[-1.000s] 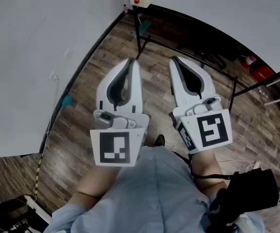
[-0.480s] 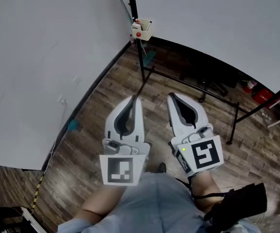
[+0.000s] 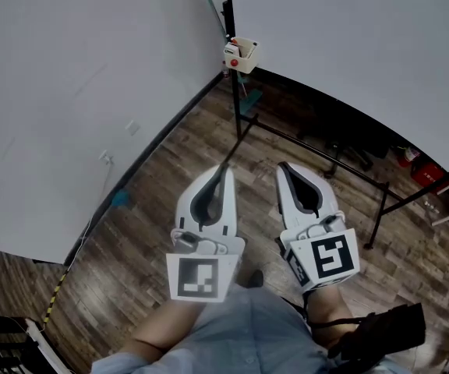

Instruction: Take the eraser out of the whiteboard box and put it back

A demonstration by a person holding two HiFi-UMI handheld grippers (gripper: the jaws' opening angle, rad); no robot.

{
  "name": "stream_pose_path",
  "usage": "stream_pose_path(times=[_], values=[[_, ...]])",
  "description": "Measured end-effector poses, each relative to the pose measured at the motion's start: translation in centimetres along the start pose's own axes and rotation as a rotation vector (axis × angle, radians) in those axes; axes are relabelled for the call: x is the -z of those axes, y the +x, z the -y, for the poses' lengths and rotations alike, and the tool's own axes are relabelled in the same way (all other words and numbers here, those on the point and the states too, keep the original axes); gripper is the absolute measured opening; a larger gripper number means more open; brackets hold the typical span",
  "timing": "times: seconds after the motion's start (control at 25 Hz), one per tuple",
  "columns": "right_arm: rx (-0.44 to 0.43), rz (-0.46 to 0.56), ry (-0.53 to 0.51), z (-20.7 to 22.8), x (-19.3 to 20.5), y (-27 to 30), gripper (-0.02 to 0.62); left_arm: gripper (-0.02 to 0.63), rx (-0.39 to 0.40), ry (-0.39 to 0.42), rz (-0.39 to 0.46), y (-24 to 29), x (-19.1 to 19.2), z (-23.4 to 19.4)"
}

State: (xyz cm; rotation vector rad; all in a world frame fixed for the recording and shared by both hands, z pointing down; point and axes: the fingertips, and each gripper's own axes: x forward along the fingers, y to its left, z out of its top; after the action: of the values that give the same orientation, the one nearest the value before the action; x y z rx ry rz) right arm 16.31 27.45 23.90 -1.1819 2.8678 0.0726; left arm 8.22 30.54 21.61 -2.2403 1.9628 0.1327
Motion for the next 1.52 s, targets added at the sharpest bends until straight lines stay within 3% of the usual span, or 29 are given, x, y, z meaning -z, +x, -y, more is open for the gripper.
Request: stream_pose_path(times=[0.4, 1.04, 1.52], values=[[0.036, -0.022, 0.001, 1.2, 0.9, 4.5, 0.002, 0.005, 0.030, -0.027, 0.019, 4.3, 0.8, -3.4], [0.088, -0.023, -0.050, 1.6, 0.4, 19.6, 0.002, 0.005, 0.098, -0.083, 0.044, 13.6, 3.0, -14.3], [0.171, -0.038, -0.050, 5.4, 1.3, 23.8, 0.002, 0.005, 0.158, -0.100, -0.006, 18.9, 5.8, -16.2]])
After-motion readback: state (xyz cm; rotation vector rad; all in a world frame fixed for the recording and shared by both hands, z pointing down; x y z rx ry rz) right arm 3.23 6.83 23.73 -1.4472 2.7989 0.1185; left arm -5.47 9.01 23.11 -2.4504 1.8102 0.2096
